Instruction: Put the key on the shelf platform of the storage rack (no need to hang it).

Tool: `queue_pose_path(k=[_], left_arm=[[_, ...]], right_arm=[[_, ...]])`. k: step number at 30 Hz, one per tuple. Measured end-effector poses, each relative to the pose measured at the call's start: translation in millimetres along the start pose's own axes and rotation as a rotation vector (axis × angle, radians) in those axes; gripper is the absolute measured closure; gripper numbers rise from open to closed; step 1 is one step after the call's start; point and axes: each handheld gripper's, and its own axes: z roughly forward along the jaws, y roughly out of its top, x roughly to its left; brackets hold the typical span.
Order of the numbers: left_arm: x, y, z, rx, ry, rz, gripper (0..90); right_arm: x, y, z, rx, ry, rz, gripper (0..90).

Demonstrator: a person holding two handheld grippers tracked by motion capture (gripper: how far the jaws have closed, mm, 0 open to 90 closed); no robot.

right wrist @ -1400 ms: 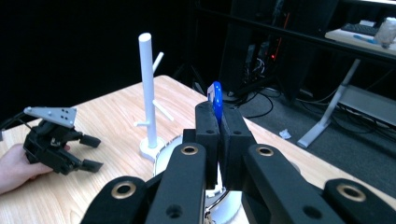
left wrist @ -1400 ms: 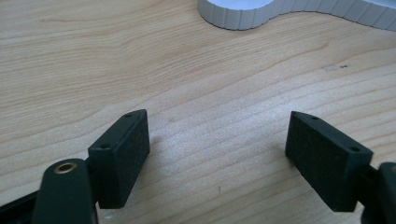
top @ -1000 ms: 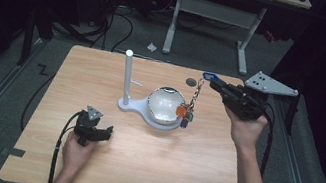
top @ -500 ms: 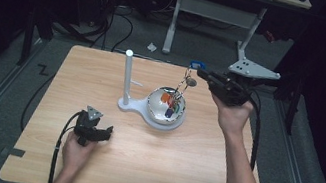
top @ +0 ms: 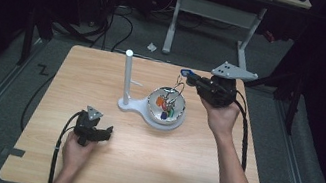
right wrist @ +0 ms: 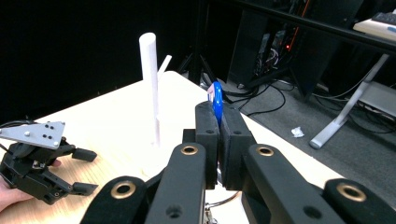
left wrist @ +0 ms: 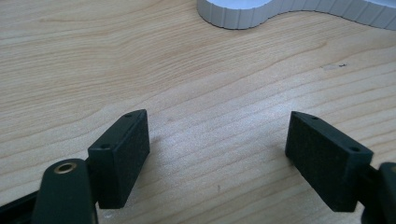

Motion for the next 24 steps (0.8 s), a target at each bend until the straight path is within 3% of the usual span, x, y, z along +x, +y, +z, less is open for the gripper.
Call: queue_pose_path(k=[24], left_arm=[[-0.2, -0.1, 0.0, 0.000, 0.001, -0.002, 22.1]], right_arm=[[2.2, -31.4, 24.0, 0.077, 0.034, 0.026, 88.3]])
